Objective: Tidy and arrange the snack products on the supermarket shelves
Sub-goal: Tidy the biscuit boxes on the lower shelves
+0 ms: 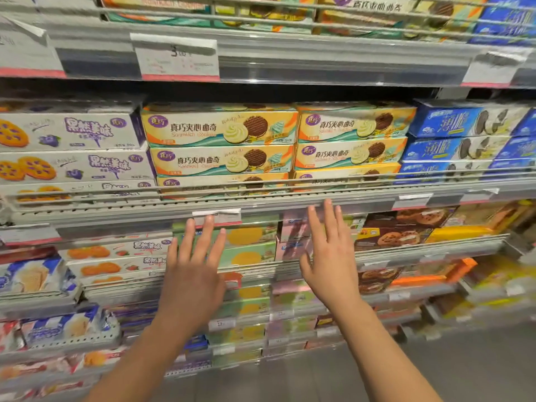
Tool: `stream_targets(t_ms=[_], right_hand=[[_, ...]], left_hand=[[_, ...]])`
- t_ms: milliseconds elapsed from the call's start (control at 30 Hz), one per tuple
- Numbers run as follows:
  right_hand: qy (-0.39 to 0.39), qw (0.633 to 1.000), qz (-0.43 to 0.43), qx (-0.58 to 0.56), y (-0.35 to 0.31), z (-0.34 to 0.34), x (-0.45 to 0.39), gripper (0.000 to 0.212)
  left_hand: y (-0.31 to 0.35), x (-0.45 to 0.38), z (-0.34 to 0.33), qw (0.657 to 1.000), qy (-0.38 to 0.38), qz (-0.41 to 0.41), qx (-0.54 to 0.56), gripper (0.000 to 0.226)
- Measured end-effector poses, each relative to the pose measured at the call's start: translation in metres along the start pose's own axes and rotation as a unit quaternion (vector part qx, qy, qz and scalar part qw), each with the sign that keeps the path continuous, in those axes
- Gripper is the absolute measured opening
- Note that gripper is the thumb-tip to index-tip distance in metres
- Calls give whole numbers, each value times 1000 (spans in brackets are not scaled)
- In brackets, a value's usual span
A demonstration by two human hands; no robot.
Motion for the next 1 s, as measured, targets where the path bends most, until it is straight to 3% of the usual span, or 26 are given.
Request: stream_targets(t_ms=[233, 400, 600, 700, 1000], right_hand=[[-32, 999, 1, -29, -3, 10, -4, 81], [-60, 997, 30, -36, -1, 28, -8, 79], [-108, 987, 62, -100, 18, 36, -13, 86], [-93, 983, 61, -144, 44, 45, -1, 83], [-68, 995, -38, -63, 173, 76, 33, 77]], left_hand=[[13, 2, 12, 999, 28, 39, 21, 75], [41, -5, 23, 994, 5, 95, 49, 81], [111, -30, 36, 997, 45, -12, 64, 68], [143, -47, 30, 995, 46, -59, 71, 70], [243, -94, 8, 989, 83, -90, 88, 77]])
Point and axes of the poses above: each hand's wrist, its own x-axis away from the middle knuckle, its own z-axis out of the back of the hand, y = z × x, the point moved 6 cm from there along -x, towards the middle knuckle, and after that the axes turned 11 degrees about y, right-handed, at the moved point
